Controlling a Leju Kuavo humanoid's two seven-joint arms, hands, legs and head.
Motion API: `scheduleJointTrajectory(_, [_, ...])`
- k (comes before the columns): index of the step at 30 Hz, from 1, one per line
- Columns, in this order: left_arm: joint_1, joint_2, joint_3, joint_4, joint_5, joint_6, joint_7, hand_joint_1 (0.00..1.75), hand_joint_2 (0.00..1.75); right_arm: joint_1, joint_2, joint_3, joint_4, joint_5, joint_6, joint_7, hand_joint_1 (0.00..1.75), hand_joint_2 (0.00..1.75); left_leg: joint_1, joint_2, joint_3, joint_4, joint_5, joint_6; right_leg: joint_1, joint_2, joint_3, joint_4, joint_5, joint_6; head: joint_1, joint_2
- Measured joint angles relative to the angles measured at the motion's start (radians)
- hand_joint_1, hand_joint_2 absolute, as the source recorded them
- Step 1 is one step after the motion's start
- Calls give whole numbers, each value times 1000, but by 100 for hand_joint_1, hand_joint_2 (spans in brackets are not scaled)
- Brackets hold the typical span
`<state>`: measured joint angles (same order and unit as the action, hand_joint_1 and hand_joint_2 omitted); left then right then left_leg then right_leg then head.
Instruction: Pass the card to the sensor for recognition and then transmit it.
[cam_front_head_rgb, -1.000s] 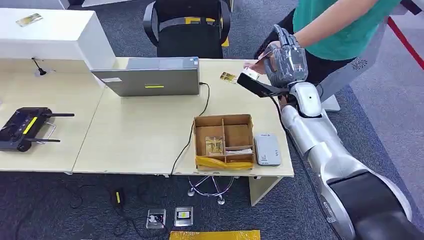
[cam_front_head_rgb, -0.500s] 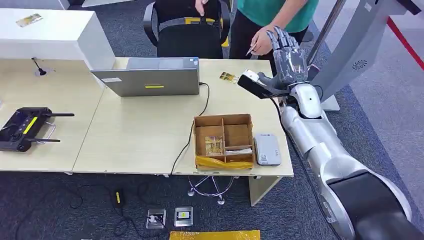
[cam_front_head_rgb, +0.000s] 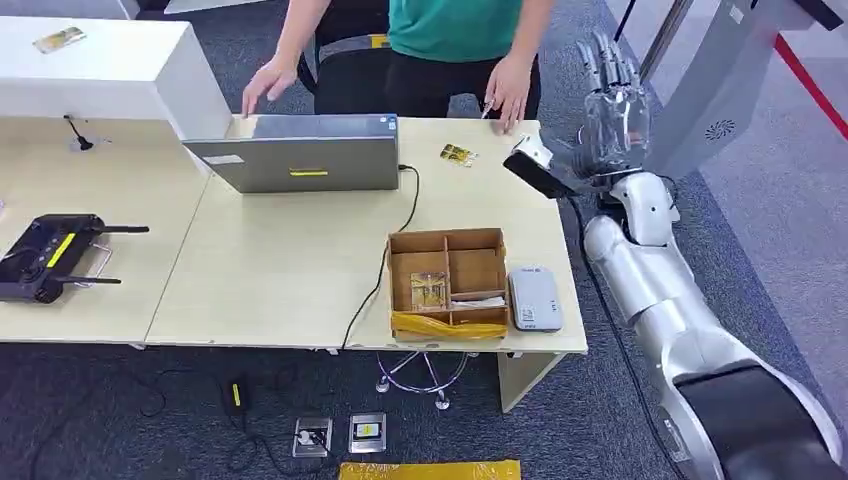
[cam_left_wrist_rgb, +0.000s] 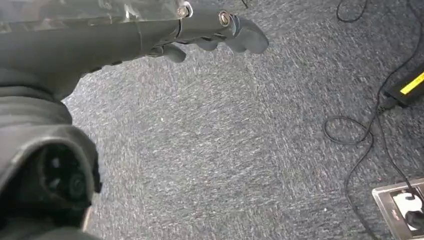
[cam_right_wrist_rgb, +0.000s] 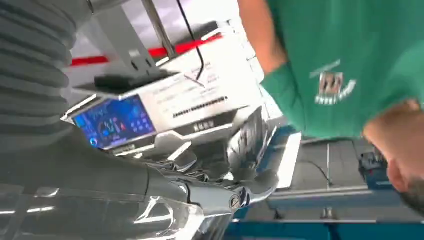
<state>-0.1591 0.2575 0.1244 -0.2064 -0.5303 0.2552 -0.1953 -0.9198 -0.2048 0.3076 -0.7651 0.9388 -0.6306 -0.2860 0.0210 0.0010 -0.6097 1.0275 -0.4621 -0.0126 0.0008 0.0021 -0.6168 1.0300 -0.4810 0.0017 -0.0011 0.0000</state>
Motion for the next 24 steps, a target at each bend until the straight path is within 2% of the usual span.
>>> scheduleJointTrajectory(4, [16,0,0,1,23,13,0,0,0,70,-45,-101,-90,18,-6,-110,0,175,0,0,0,0,0,0,0,0,0,0,0,0,0,0])
scheduleJointTrajectory(10, [24,0,0,2,45,22,6,0,0,169,-87,-347,-192,25,-6,-330,0,175,0,-1,0,0,-1,0,0,-1,0,-1,0,0,0,0])
scheduleJointTrajectory(12, [24,-1,0,2,53,26,11,0,0,200,-95,-435,-213,19,-6,-383,0,175,0,-1,0,0,-1,0,0,-1,0,-1,0,0,0,0])
scheduleJointTrajectory(17, [25,-5,1,4,75,42,41,0,0,282,-111,-636,-241,20,-6,-403,0,175,0,-1,0,0,-1,0,0,-1,0,-1,0,0,0,0])
scheduleJointTrajectory(21, [25,-7,1,4,86,53,58,0,0,338,-113,-733,-244,18,-6,-404,0,175,0,0,0,0,-2,0,0,-1,0,-1,0,0,0,0])
scheduleJointTrajectory(24, [25,-9,1,4,100,68,66,0,0,357,-110,-803,-239,64,-6,-405,0,175,0,0,0,0,-2,0,0,0,0,-1,0,0,0,0])
